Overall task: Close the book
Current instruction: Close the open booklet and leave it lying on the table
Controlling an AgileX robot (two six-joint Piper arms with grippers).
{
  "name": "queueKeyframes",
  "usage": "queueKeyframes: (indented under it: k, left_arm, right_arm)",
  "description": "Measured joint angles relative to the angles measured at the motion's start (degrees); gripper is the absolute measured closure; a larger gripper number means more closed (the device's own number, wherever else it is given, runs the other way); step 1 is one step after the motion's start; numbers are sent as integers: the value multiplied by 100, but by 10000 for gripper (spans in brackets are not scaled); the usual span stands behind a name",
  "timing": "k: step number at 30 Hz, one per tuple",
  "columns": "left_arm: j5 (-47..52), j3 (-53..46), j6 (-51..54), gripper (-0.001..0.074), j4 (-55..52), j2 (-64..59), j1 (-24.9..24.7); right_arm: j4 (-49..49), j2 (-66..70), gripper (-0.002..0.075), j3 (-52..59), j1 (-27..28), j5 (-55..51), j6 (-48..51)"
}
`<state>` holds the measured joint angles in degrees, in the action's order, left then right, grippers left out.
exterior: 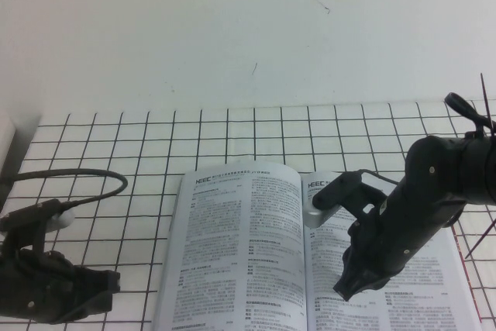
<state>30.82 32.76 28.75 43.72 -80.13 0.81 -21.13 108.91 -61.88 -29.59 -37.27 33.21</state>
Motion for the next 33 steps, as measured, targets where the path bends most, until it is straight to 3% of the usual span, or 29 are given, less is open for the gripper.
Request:
queueKeyframes:
  k: [9, 19, 33]
  left_arm:
    - [-433, 22, 1685, 737, 1841, -939, -193]
    - [-1176, 32, 1826, 737, 2070, -1170, -927]
    - [-1214, 32, 2152, 739, 2816, -1203, -1263]
  right_arm:
    - [13, 0, 729, 0, 0, 0, -41]
    - [13, 0, 729, 0, 0, 0, -50]
    - [13, 0, 729, 0, 0, 0, -50]
